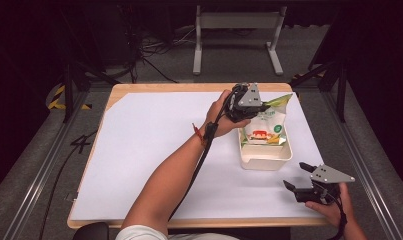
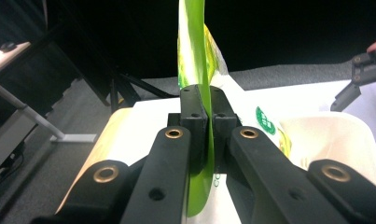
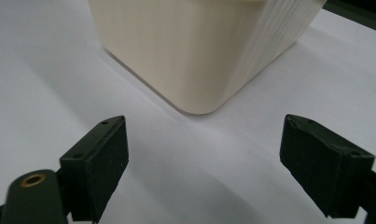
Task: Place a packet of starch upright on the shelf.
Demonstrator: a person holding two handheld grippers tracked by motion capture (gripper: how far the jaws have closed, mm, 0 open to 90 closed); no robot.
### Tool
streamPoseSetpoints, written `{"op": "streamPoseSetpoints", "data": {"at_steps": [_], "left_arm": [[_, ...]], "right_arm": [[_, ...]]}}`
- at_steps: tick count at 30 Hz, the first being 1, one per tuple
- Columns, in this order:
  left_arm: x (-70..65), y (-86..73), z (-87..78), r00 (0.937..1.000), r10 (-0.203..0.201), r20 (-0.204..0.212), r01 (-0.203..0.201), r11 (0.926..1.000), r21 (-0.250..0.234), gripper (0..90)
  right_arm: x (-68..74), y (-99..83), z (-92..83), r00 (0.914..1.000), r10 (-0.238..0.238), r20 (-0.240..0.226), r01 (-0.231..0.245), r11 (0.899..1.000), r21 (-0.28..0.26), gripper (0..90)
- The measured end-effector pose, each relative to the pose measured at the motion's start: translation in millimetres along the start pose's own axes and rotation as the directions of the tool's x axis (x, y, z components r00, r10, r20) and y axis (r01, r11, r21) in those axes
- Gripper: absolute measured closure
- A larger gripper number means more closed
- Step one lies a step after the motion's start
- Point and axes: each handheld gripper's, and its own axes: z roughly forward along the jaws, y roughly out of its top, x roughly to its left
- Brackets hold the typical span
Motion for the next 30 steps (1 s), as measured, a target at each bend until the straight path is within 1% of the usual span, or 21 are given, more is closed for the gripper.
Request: {"op": "streamPoseSetpoints", "data": {"at_steps": [3, 5, 6, 8, 9, 11, 13, 14, 16, 21, 28, 30], "left_arm": [[-2.5, -3.5, 2.6, 1.0, 0.001, 0.002, -0.001, 1.0, 0.01, 88.2], [-3.2, -5.1, 3.1, 1.0, -0.005, 0.004, 0.005, 0.9999, 0.013, 88.2], [-4.0, -7.9, 4.5, 1.0, -0.009, 0.001, 0.009, 0.9997, 0.024, 88.2], [-3.0, -11.4, 5.2, 0.9997, -0.024, 0.007, 0.024, 0.9994, 0.023, 88.1], [-3.0, -11.4, 5.2, 0.9997, -0.024, 0.007, 0.024, 0.9994, 0.023, 88.1], [-5.3, -16.7, 9.6, 0.9994, -0.03, 0.015, 0.029, 0.9987, 0.041, 88.0], [-6.7, -18.8, 11.7, 0.9994, -0.032, 0.013, 0.031, 0.9983, 0.049, 88.0], [-7.2, -19.9, 12.9, 0.9992, -0.037, 0.015, 0.036, 0.9981, 0.05, 88.0], [-7.7, -23.4, 14.8, 0.9979, -0.063, 0.019, 0.062, 0.9973, 0.04, 87.9], [-8.2, -25.5, 15.6, 0.9976, -0.066, 0.019, 0.065, 0.9971, 0.04, 87.9], [-12.1, -31.3, 21.9, 0.9974, -0.066, 0.027, 0.064, 0.9959, 0.064, 87.7], [-12.5, -32.6, 22.3, 0.9966, -0.077, 0.028, 0.075, 0.9956, 0.055, 87.6]], "right_arm": [[0.6, 0.2, 0.7, 1.0, -0.003, -0.003, 0.003, 1.0, 0.004, 15.3], [0.7, 0.1, 0.9, 1.0, -0.004, -0.003, 0.004, 1.0, 0.007, 15.3], [1.0, 0.0, 0.7, 1.0, -0.006, -0.003, 0.006, 1.0, 0.008, 15.3], [0.7, 0.0, 0.5, 1.0, -0.004, -0.003, 0.004, 1.0, 0.007, 15.3], [0.7, 0.0, 0.5, 1.0, -0.004, -0.003, 0.004, 1.0, 0.007, 15.3], [0.7, 0.0, 1.2, 1.0, -0.005, -0.004, 0.005, 1.0, 0.01, 15.3], [1.1, 0.0, 1.5, 1.0, -0.007, -0.005, 0.007, 1.0, 0.012, 15.2], [1.6, 0.0, 1.6, 1.0, -0.008, -0.005, 0.008, 1.0, 0.012, 15.2], [1.1, -0.1, 1.3, 1.0, -0.009, -0.005, 0.009, 1.0, 0.012, 15.2], [1.0, -0.2, 1.5, 0.9999, -0.009, -0.005, 0.009, 1.0, 0.014, 15.2], [1.7, 0.2, 1.9, 0.9999, -0.009, -0.007, 0.009, 1.0, 0.016, 15.1], [2.1, 0.3, 2.1, 0.9999, -0.012, -0.008, 0.012, 1.0, 0.015, 15.2]]}}
